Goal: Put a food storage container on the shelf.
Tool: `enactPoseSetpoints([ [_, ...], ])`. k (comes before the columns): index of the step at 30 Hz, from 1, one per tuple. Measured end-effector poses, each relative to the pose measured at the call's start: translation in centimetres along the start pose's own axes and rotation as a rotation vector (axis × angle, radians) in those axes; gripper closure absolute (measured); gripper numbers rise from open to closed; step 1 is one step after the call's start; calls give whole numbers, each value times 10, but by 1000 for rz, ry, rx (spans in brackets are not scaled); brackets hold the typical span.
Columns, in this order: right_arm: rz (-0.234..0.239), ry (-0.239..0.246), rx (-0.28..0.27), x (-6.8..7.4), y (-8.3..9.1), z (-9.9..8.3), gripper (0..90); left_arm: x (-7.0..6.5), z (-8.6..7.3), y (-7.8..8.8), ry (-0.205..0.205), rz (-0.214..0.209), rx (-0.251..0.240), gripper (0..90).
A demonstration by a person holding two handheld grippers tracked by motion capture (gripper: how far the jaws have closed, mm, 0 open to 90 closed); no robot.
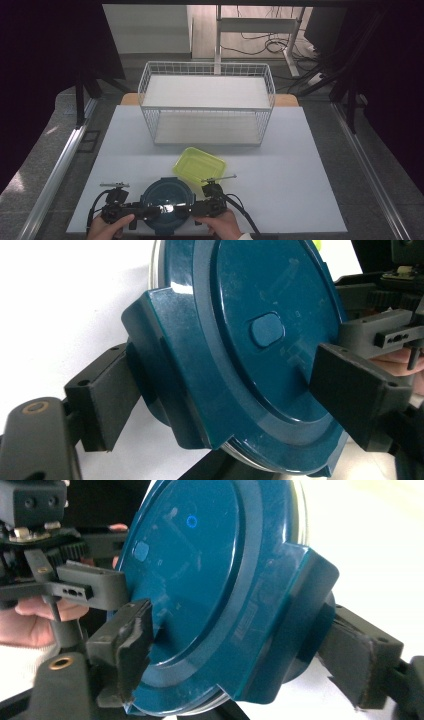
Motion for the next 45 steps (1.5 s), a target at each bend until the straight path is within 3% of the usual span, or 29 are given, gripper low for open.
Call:
enactPoseSetpoints([
  [3, 2, -30, -16, 0, 4, 1, 260, 3, 0, 2, 48, -12, -9, 214],
  [16, 8, -116, -54, 1, 11, -2, 338, -6, -3, 10, 70, 0, -68, 306],
  [19, 7, -128, -56, 3, 13, -3, 352, -9, -3, 14, 55, 12, -79, 323],
  [32, -9, -77, -71, 12, 17, -1, 367, -14, -4, 21, 34, 23, -101, 348],
  [37, -11, -35, -85, 18, 23, 3, 367, -22, 0, 27, 17, 21, -132, 353],
  [45, -9, -5, -112, 24, 39, 10, 366, -36, 10, 31, -16, 15, -158, 361],
])
Point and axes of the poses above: each handheld gripper's, and its own axes: y roughly backward along the jaws, z roughly out of its top, x roughly to its left, the point moved 2 cm from there along -y, roughly forward along the jaws, and after that the axes turned 9 degrees about z, right-handed, at the moved point
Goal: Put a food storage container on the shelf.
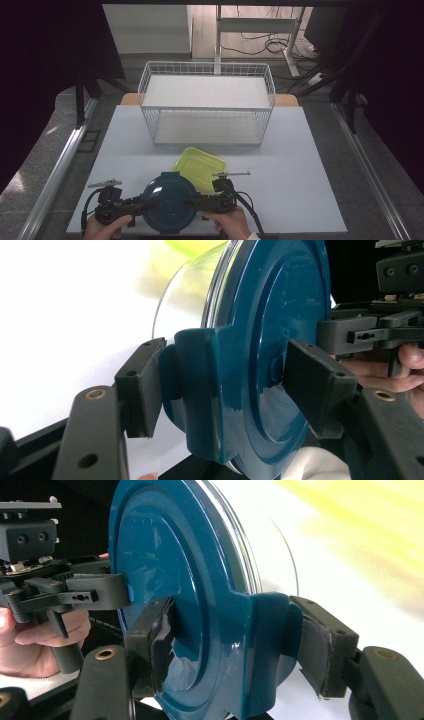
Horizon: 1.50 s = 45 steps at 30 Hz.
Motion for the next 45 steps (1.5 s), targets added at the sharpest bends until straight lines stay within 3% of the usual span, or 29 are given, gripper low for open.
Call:
enactPoseSetpoints([
  [18, -17, 35, -79, 5, 43, 53, 364, -34, 69, -11, -74, -15, -18, 363],
  [25, -28, 57, -93, 6, 55, 72, 364, -41, 89, -16, -95, -29, -31, 363],
  [30, -49, 65, -94, 8, 64, 85, 364, -44, 101, -21, -94, -48, -36, 364],
  [45, -64, 94, -96, 14, 69, 101, 364, -46, 116, -19, -103, -65, -42, 369],
])
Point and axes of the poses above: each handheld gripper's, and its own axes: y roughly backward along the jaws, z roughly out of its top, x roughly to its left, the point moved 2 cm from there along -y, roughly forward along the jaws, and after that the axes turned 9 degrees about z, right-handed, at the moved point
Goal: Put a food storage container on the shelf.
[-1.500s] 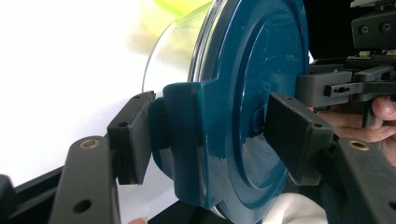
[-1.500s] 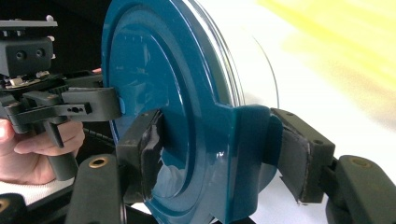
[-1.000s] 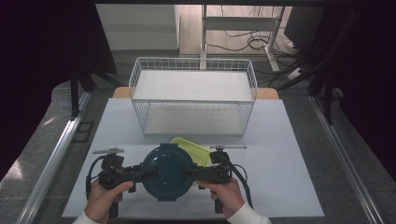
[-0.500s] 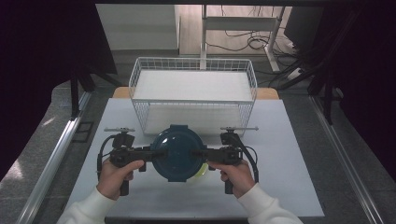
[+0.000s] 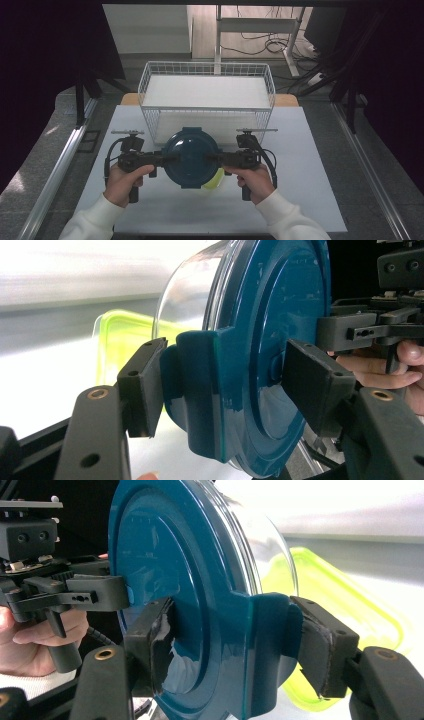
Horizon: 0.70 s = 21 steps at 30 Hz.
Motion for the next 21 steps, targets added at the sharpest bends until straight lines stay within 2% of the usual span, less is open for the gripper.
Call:
enactPoseSetpoints([
  [11, -1, 17, -11, 1, 9, 16, 363, -8, 18, -2, -12, -2, -15, 371],
  [21, -5, 47, -33, 6, 18, 43, 363, -16, 48, 0, -26, 0, -34, 372],
])
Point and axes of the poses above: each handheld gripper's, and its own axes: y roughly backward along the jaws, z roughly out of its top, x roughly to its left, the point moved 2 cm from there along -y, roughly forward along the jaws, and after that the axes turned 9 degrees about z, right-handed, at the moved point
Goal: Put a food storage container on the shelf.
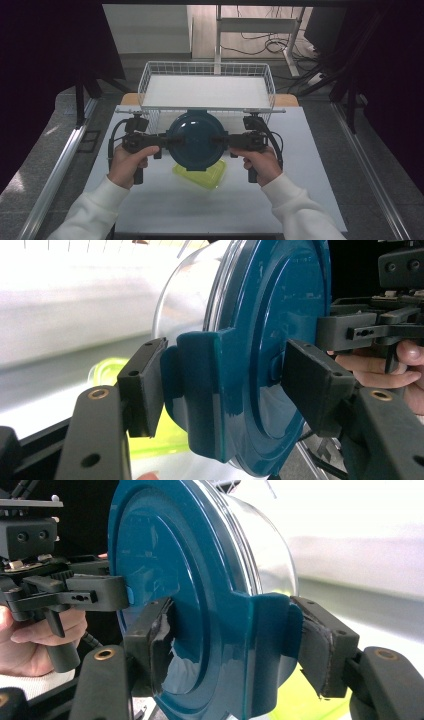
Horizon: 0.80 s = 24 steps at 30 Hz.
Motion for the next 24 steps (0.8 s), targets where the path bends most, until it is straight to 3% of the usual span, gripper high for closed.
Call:
enactPoseSetpoints([
  [9, -1, 22, -23, 0, 9, 26, 363, -4, 28, -2, -18, -16, -15, 384],
  [24, -6, 18, -30, 3, 15, 59, 363, -6, 66, -2, -39, -22, -18, 384],
])
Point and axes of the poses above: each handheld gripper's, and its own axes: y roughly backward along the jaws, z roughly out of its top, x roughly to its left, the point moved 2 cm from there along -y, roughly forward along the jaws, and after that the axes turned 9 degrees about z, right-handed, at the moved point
